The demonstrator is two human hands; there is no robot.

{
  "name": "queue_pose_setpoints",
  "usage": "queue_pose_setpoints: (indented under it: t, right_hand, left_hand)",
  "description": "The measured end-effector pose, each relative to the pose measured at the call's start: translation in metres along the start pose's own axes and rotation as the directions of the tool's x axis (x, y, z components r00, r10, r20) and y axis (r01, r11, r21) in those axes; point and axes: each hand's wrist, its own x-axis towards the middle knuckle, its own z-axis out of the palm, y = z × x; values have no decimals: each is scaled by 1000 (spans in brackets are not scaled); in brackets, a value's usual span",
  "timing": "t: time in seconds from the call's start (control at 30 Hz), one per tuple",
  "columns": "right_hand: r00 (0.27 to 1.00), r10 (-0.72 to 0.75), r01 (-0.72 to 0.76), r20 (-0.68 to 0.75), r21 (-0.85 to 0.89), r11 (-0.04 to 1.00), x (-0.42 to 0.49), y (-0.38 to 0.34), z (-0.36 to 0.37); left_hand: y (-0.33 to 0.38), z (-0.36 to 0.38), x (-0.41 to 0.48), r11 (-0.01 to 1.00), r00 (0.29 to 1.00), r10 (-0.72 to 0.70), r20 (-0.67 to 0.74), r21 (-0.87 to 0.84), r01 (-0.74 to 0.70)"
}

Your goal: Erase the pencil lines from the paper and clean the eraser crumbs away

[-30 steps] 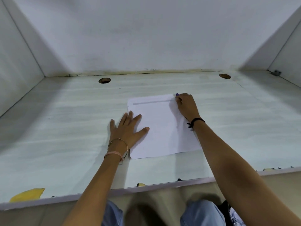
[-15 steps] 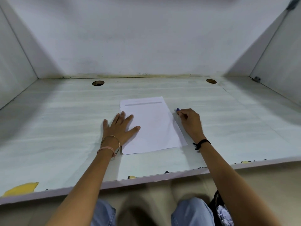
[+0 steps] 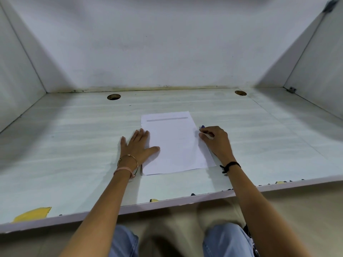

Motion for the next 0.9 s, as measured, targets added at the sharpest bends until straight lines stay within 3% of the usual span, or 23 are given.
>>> queue_pose_setpoints:
  t: [0.47,0.9]
  right_hand:
    - [1000,27,-27,0,-23,999,2,2,1]
    - [998,63,-61,-17,140,988,1,-3,-3]
  left_hand:
    - [1,0,-2,1000,1000,11,-3,13,-11]
    - [0,4,-4,998,1000,-1,-30,-68,-1]
